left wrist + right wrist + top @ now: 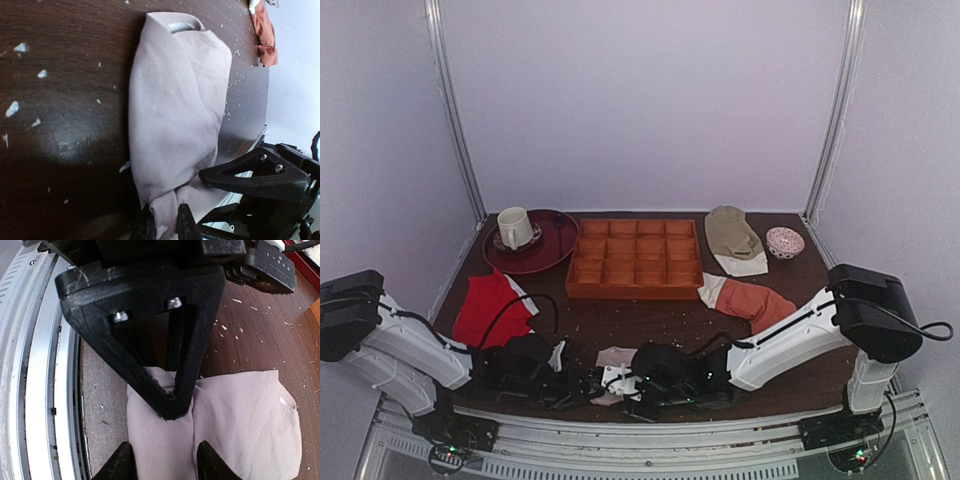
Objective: Roll the underwear
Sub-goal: Roll the underwear at the center of the board.
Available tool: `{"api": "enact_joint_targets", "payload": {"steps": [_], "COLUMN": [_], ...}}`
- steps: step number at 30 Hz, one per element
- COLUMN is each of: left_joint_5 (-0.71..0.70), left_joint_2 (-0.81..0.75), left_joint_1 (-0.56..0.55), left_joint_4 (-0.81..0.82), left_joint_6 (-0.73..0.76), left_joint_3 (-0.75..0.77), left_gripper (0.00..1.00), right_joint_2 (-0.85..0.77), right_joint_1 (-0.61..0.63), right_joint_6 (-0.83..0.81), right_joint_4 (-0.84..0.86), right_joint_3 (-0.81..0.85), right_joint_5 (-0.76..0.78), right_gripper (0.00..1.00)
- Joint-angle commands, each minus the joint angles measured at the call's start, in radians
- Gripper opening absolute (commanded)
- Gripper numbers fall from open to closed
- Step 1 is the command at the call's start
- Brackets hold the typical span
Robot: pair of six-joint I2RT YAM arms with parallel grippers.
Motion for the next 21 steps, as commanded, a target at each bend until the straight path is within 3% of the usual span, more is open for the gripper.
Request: {"api": "enact_joint_targets", "payload": {"steps": [1, 14, 21], "left_joint_5": [-0.001, 0.004, 0.005], "left_joint_2": [0.013, 0.024, 0.027], "left_joint_1": [-0.003, -0.003, -0.003], "left_joint_4": [-0.034, -0.026, -0.022], "left_joint_6": [0.005, 0.003, 0.001], "left_joint_3": [-0.006, -0.005, -0.005], "left_gripper": [0.0, 0.0, 0.0], "right_joint_2": [0.014, 0.036, 0.043], "right_joint_1": [0.016, 0.072, 0.074], "right_joint_6": [-0.029, -0.113, -0.112], "right_joint_4": [-0.002, 0.028, 0.032], "right_joint_3": [0.013, 0.022, 0.013], "right_joint_5": [0.048, 0.205, 0.226], "right_gripper": [0.42, 0.4, 0.21]}}
